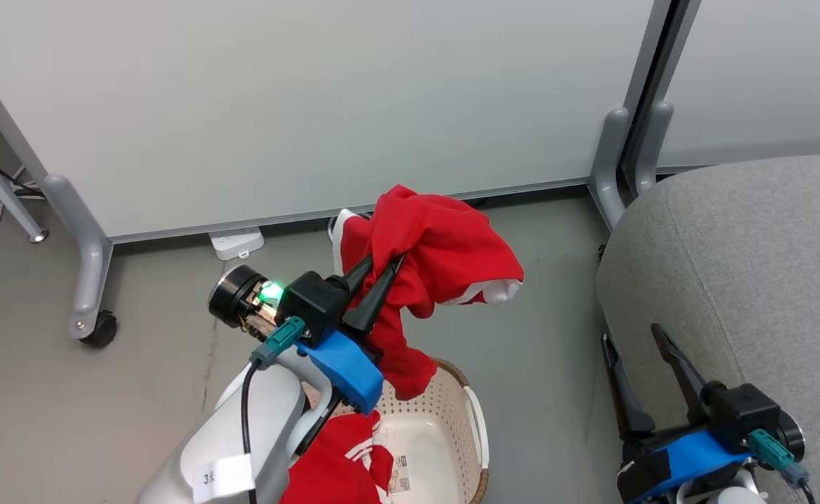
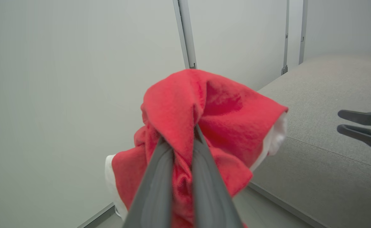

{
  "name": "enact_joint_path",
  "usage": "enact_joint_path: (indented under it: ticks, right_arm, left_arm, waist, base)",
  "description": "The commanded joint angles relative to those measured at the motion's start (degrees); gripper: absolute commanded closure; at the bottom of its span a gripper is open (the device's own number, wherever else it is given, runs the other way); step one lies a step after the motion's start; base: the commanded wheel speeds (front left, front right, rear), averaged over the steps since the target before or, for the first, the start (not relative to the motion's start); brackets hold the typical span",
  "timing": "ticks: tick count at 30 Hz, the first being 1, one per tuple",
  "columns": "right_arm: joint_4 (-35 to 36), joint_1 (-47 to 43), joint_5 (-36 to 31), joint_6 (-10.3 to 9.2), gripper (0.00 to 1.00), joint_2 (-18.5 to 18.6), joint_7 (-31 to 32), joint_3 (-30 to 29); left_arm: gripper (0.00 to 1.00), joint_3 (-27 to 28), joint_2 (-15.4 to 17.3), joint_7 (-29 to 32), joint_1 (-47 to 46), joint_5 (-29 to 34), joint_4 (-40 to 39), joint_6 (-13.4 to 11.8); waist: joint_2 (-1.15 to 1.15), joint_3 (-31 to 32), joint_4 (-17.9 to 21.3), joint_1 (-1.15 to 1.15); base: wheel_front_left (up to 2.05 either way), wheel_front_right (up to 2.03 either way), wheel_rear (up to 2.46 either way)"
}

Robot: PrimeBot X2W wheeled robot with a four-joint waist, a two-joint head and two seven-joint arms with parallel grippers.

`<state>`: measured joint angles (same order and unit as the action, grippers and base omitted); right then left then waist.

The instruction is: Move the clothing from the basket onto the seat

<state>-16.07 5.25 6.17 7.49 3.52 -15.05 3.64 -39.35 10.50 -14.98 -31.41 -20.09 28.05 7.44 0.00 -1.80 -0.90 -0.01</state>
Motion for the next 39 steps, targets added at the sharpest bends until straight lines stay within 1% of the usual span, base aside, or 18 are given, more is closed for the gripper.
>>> enact_joint_path:
  ticks: [1, 6, 10, 22, 30, 39]
  right_arm:
    - [0.27, -0.82, -0.23, 0.01, 0.0, 0.45, -0.2, 0.14]
    - [0.9, 0.73, -0.63, 0.01, 0.0, 1.43, -0.2, 1.34]
    - [1.64, 2.56, -1.11, 0.01, 0.0, 2.67, -0.2, 3.6]
    - [1.51, 10.57, -1.71, 0.01, 0.0, 7.45, -0.2, 14.03]
    - [-1.36, 16.51, -2.19, 0.01, 0.0, 10.13, -0.2, 19.45]
    - [-7.38, 22.38, -2.26, 0.01, 0.0, 11.86, -0.2, 24.62]
  left_arm:
    - [1.0, 0.08, 0.17, -0.3, 0.77, -0.13, -0.23, 0.06]
    - [1.0, 0.17, 0.15, -0.31, 0.62, -0.03, -0.44, 0.06]
    - [1.0, 0.27, 0.03, -0.3, 0.46, 0.1, -0.45, 0.06]
    - [1.0, 0.12, -0.98, -0.31, -0.84, 0.62, -0.66, 0.06]
    - [1.0, -0.72, -1.71, -0.31, -1.8, 0.98, -0.85, 0.06]
    - [1.0, -1.82, -2.67, -0.31, -2.79, 1.57, -1.36, 0.06]
  waist:
    - [0.0, -0.01, -0.05, 0.01]
    - [0.0, -0.25, -0.1, 0.01]
    - [0.0, -0.5, -0.07, 0.01]
    - [0.0, -1.8, -0.73, 0.01]
    - [0.0, -3.06, -2.0, 0.01]
    - [0.0, -4.5, -3.37, 0.01]
  base:
    - [0.0, 0.0, 0.0]
    - [0.0, 0.0, 0.0]
    - [0.0, 0.0, 0.0]
    - [0.0, 0.0, 0.0]
    - [0.0, 0.0, 0.0]
    - [0.0, 0.0, 0.0]
